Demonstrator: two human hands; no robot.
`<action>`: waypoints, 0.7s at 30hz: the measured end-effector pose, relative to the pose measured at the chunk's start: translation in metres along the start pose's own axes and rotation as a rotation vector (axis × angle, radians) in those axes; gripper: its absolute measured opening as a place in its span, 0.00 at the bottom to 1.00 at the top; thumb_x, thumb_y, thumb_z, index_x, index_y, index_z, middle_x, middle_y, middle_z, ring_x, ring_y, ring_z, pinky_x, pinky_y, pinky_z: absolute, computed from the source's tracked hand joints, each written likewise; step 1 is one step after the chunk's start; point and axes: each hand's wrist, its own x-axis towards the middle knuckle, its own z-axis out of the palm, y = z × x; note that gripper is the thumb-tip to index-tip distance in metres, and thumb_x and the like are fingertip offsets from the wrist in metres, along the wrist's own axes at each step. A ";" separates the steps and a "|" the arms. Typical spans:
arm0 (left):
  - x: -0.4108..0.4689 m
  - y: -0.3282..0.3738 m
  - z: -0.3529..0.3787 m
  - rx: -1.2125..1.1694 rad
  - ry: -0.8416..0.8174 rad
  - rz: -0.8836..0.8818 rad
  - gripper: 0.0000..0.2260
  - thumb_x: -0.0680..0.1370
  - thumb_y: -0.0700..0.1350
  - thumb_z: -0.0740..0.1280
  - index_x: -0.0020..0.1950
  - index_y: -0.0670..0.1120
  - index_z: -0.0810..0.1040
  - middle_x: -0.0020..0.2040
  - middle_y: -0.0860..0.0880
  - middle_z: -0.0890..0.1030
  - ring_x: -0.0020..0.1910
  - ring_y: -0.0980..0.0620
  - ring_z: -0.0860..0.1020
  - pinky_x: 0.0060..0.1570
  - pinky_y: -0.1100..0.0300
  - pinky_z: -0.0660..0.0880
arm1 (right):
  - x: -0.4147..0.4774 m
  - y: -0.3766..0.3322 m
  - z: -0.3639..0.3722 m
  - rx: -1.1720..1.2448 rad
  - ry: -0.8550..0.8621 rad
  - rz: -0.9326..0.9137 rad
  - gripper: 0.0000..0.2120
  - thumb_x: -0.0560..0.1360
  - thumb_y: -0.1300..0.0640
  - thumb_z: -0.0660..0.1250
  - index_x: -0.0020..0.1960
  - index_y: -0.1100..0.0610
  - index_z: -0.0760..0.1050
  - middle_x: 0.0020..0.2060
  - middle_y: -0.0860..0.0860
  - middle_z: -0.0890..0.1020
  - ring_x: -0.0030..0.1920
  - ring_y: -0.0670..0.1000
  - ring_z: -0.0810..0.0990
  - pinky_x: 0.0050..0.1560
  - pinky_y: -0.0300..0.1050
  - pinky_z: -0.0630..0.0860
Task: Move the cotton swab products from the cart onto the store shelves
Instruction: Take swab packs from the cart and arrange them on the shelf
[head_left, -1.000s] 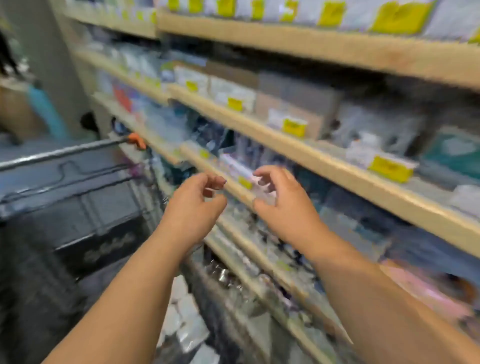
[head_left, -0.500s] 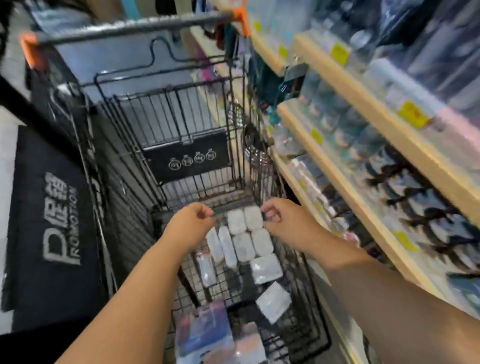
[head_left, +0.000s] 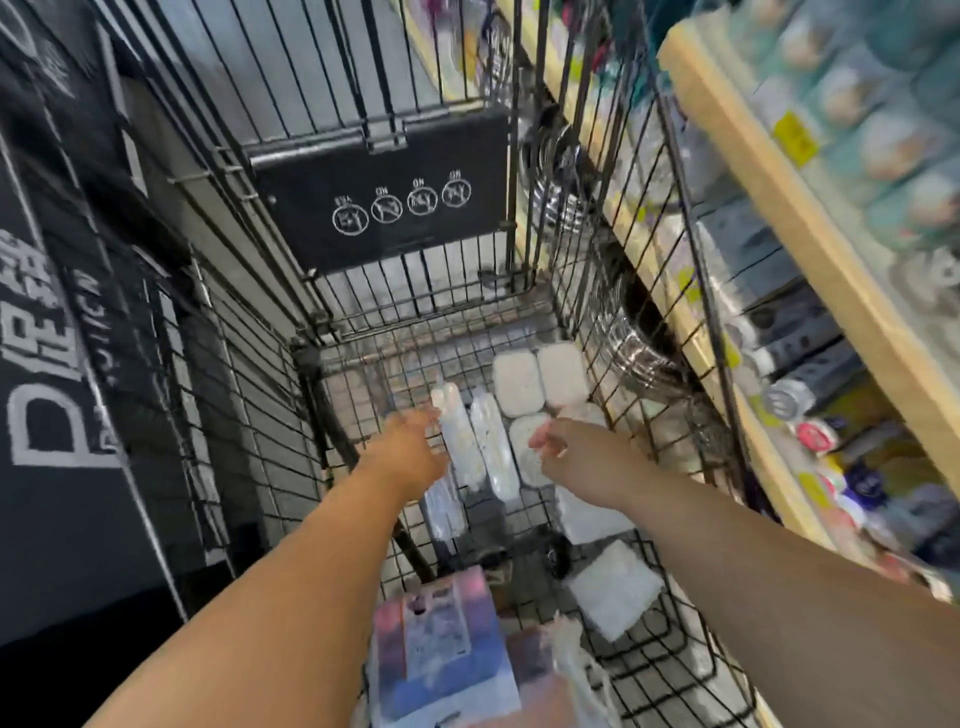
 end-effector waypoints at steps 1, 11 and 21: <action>0.008 0.000 0.002 0.059 -0.001 0.010 0.31 0.77 0.49 0.66 0.77 0.55 0.56 0.75 0.44 0.61 0.68 0.41 0.69 0.65 0.51 0.70 | 0.008 0.004 0.007 0.009 -0.012 0.007 0.15 0.78 0.59 0.60 0.64 0.53 0.72 0.60 0.52 0.76 0.56 0.53 0.77 0.48 0.43 0.72; 0.055 -0.002 0.011 0.814 0.145 0.248 0.37 0.79 0.51 0.65 0.78 0.51 0.43 0.78 0.50 0.36 0.77 0.44 0.39 0.74 0.43 0.45 | 0.067 0.012 0.069 -0.183 0.042 0.022 0.28 0.73 0.52 0.70 0.69 0.57 0.64 0.65 0.56 0.69 0.64 0.56 0.69 0.58 0.43 0.67; 0.058 -0.001 0.016 0.858 0.304 0.343 0.27 0.74 0.45 0.70 0.71 0.52 0.65 0.72 0.45 0.62 0.74 0.43 0.55 0.72 0.43 0.50 | 0.079 0.004 0.093 -0.596 0.265 -0.009 0.23 0.72 0.54 0.69 0.64 0.58 0.66 0.60 0.56 0.67 0.58 0.56 0.69 0.53 0.48 0.71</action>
